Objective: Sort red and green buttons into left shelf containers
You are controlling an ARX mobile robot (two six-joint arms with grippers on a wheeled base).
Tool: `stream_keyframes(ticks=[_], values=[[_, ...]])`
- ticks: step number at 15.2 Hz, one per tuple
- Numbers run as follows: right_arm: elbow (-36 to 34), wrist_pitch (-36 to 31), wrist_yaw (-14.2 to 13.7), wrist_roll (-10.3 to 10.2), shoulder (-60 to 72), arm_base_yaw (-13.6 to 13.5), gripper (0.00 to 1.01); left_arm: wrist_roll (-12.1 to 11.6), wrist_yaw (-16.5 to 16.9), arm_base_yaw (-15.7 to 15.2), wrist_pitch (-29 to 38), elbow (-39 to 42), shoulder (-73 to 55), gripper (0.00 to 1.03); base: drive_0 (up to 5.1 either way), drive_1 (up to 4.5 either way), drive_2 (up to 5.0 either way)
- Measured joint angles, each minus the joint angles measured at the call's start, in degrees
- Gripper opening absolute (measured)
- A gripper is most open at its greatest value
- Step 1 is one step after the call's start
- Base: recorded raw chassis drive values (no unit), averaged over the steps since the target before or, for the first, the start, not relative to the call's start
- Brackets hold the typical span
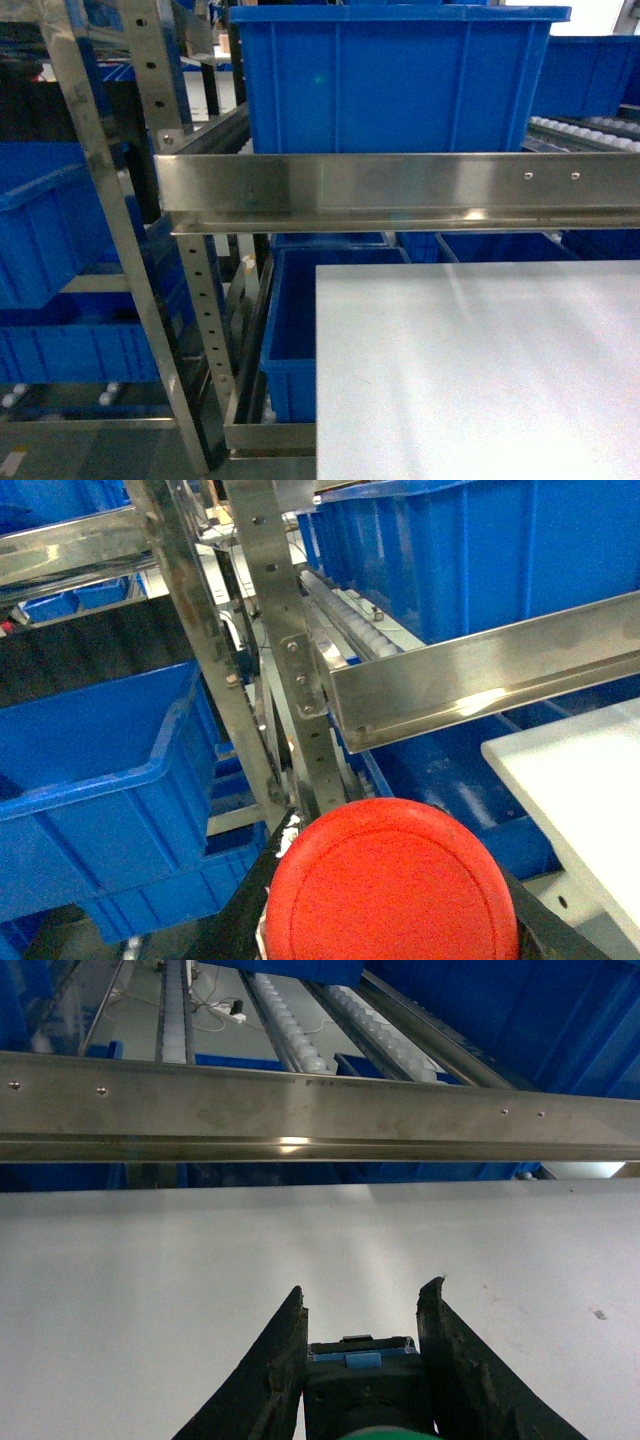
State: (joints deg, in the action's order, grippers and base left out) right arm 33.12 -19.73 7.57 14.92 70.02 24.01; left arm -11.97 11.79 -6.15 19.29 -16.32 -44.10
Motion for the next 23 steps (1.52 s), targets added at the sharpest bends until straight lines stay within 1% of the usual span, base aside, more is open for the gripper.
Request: stream_keyframes(ticks=[23], values=[[0.0,-0.1,0.0,0.0,0.0,0.0,0.29,0.0,0.0,0.0,0.0,0.0,0.0,0.30,-4.9,2.53,2.5]])
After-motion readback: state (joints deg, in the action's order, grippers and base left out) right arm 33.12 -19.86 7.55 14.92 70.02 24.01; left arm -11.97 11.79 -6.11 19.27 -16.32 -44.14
